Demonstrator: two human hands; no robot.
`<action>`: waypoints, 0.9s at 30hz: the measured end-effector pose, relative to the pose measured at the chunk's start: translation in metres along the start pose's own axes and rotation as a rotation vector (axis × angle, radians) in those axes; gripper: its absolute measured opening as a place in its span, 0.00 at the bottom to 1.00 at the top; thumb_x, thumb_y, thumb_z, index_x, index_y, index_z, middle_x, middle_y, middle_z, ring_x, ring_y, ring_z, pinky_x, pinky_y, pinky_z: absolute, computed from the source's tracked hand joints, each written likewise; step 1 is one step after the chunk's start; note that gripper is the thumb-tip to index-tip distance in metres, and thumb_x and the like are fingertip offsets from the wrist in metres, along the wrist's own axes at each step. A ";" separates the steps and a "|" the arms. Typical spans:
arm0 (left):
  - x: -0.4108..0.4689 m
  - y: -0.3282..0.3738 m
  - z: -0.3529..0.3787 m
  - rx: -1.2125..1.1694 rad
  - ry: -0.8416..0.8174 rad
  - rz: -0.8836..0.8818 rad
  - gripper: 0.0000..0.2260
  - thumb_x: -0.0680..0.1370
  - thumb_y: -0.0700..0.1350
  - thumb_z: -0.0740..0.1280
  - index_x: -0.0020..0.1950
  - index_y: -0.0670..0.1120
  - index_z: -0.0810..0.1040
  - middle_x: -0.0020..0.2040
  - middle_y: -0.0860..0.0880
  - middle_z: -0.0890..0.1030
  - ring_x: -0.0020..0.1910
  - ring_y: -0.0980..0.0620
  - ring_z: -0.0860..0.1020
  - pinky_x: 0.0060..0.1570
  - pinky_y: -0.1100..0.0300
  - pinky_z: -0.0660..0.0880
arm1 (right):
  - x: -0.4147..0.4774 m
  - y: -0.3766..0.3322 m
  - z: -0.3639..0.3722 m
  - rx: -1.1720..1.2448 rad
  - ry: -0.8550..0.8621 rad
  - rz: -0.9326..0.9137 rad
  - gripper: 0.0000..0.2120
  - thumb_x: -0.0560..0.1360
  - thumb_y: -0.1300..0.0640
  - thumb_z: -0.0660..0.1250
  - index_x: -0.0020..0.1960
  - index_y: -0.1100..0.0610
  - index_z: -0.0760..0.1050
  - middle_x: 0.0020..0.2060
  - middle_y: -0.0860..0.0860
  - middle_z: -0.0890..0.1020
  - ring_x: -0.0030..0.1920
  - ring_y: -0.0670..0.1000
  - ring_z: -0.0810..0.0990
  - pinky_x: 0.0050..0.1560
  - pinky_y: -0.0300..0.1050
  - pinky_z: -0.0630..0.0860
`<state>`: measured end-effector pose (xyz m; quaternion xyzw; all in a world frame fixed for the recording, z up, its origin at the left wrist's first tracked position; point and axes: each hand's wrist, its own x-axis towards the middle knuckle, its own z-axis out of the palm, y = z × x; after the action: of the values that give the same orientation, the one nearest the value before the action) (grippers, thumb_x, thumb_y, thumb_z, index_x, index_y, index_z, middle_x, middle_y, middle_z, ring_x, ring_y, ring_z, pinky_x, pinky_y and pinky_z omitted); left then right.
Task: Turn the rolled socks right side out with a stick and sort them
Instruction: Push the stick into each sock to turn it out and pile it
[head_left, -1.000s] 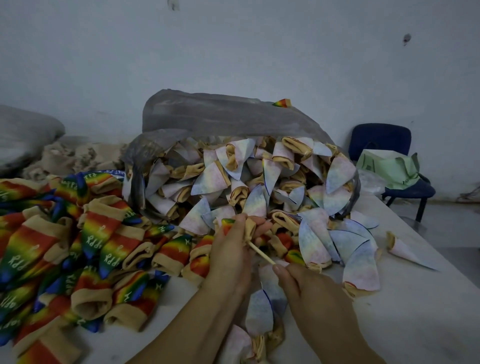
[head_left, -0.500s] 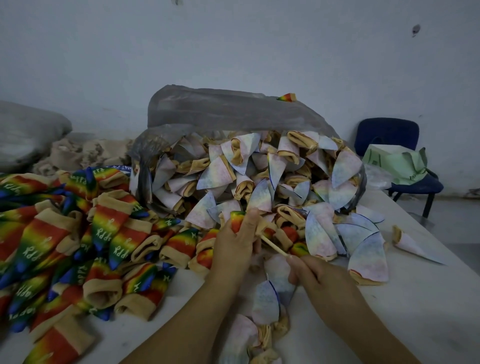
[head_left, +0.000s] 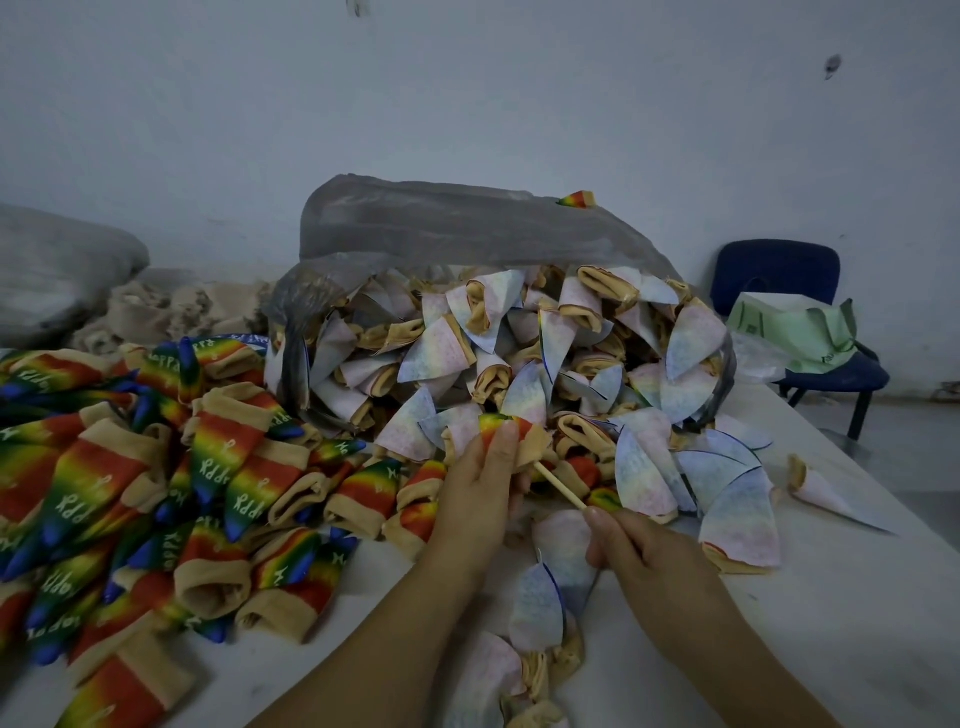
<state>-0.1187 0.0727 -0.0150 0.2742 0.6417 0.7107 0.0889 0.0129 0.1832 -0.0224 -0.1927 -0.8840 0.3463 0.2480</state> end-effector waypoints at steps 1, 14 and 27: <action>0.001 0.000 -0.001 -0.003 0.008 0.007 0.20 0.74 0.66 0.59 0.32 0.54 0.76 0.28 0.54 0.74 0.29 0.58 0.72 0.33 0.64 0.69 | 0.000 0.001 0.000 0.003 0.006 0.000 0.22 0.69 0.34 0.50 0.31 0.47 0.72 0.29 0.44 0.79 0.35 0.38 0.77 0.37 0.31 0.69; -0.003 0.009 0.006 -0.098 0.042 -0.061 0.20 0.82 0.54 0.58 0.32 0.47 0.71 0.21 0.57 0.72 0.21 0.64 0.70 0.24 0.73 0.66 | 0.003 -0.008 -0.015 -0.306 0.031 -0.124 0.24 0.68 0.30 0.41 0.39 0.42 0.70 0.30 0.45 0.78 0.34 0.43 0.76 0.36 0.43 0.73; -0.006 0.005 0.002 0.099 -0.066 0.026 0.25 0.77 0.64 0.54 0.27 0.52 0.73 0.22 0.54 0.70 0.24 0.57 0.69 0.30 0.61 0.68 | -0.002 -0.021 0.003 0.009 -0.031 0.075 0.18 0.73 0.36 0.53 0.39 0.43 0.77 0.36 0.40 0.81 0.40 0.38 0.77 0.39 0.27 0.70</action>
<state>-0.1112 0.0707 -0.0123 0.3102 0.6690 0.6698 0.0871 0.0092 0.1663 -0.0106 -0.2192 -0.8782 0.3624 0.2220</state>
